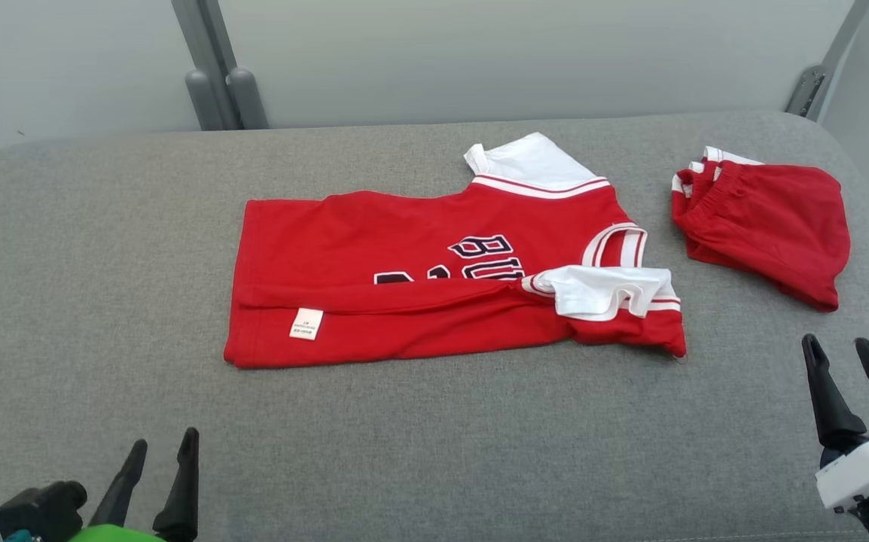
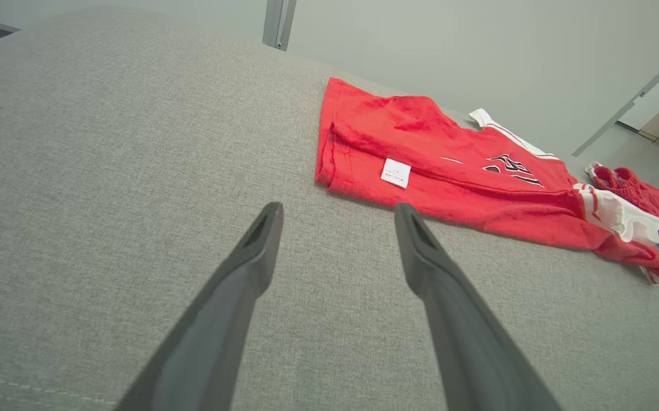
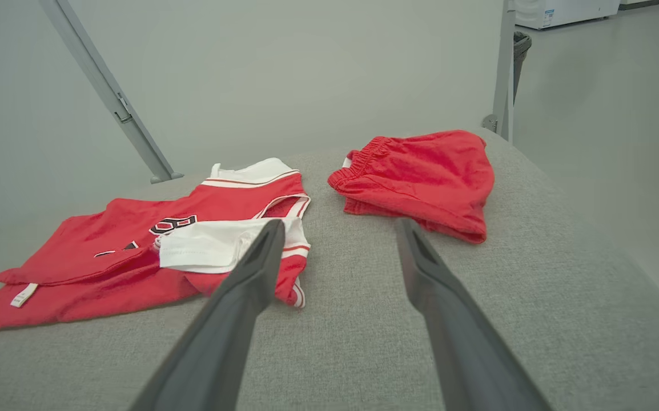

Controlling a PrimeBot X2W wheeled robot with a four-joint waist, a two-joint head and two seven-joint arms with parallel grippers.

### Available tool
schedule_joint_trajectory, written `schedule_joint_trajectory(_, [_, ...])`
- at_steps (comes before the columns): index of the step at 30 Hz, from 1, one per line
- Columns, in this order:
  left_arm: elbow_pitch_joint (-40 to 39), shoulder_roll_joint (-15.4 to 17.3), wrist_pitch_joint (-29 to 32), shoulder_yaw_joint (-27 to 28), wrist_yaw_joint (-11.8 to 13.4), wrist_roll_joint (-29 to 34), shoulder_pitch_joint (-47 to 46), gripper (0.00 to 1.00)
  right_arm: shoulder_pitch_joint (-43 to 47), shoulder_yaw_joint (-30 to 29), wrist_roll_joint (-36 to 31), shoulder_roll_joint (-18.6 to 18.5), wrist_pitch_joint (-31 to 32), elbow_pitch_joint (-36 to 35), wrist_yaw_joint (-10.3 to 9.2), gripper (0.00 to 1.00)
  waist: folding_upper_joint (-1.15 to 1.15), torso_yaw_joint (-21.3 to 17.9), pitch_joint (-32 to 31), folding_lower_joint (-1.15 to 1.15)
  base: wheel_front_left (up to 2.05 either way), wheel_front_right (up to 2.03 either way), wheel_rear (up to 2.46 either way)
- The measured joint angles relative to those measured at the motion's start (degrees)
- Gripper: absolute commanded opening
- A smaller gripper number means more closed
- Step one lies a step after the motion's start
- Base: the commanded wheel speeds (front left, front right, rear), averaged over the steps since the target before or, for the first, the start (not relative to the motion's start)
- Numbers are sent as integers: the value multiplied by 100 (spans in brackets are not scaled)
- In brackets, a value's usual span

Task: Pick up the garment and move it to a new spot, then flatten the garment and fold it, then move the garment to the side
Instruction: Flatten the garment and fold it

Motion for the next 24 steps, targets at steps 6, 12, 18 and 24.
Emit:
schedule_joint_trajectory(6, [-140, -523, -41, 187, 2, -688, 214, 100, 196, -20, 256, 421, -66, 56, -27, 100, 0, -15, -33, 0, 0, 0, 0])
schedule_joint_trajectory(12, [-309, -1010, 0, 423, 2, -1577, 241, 100, 220, -16, 817, 844, -27, 45, -27, 100, 0, -1, 105, 0, 0, 0, 0])
schedule_joint_trajectory(18, [-337, -1457, 218, 572, -5, -2428, 168, 100, -93, 15, 1485, 1278, 202, 55, -16, 100, 0, 2, 334, 0, 0, 0, 0])
schedule_joint_trajectory(24, [-276, -1814, 423, 765, -8, -3126, -283, 100, -579, -4, 2123, 1708, 539, 191, -22, 100, 0, 13, 637, 0, 0, 0, 0])
